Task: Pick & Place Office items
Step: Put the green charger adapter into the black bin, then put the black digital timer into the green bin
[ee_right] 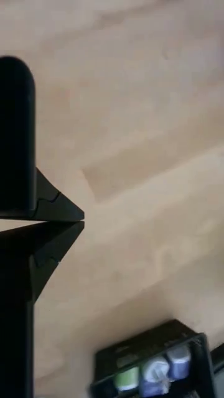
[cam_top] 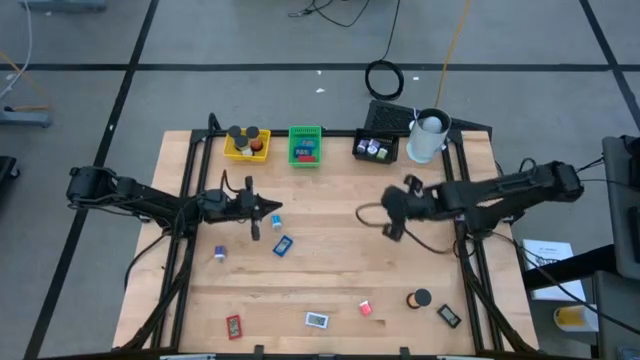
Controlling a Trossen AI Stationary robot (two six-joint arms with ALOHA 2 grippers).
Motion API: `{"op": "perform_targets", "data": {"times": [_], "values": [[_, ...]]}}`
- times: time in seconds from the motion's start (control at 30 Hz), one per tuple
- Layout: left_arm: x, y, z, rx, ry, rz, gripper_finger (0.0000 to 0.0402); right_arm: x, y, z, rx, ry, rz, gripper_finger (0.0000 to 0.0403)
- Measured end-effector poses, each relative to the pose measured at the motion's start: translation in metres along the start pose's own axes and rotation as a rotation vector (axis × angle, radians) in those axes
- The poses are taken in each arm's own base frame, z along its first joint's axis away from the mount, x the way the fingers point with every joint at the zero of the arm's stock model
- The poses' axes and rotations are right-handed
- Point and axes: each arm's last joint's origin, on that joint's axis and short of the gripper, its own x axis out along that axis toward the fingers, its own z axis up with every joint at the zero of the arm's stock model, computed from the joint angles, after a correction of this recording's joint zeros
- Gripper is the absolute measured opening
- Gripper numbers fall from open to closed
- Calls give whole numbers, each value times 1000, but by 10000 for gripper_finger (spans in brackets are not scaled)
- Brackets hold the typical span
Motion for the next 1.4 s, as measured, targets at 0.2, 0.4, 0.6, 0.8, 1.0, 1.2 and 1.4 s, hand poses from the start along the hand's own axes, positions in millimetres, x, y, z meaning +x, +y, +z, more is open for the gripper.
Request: {"op": "perform_targets", "data": {"times": [0.2, 0.4, 0.6, 0.8, 1.0, 1.2, 1.4], "values": [[0, 0, 0, 30, 1, -1, 12, -43, 35, -23, 1, 95, -32, 1], [0, 0, 0, 30, 4, -1, 9, -67, 66, -46, 81, 200, -51, 0], [0, 0, -1, 30, 13, -2, 14, -87, 86, -65, 165, 310, -135, 0], [0, 0, -4, 32, 39, -4, 15, -105, 107, -91, 279, 374, -164, 0], [0, 0, -6, 29, 57, -5, 9, -108, 130, -124, 378, 447, -209, 1], [0, 0, -7, 8, 72, -4, 20, -104, 151, -138, 419, 460, -141, 31], [0, 0, -8, 19, 84, -5, 4, -96, 158, -146, 447, 544, -206, 97]]}}
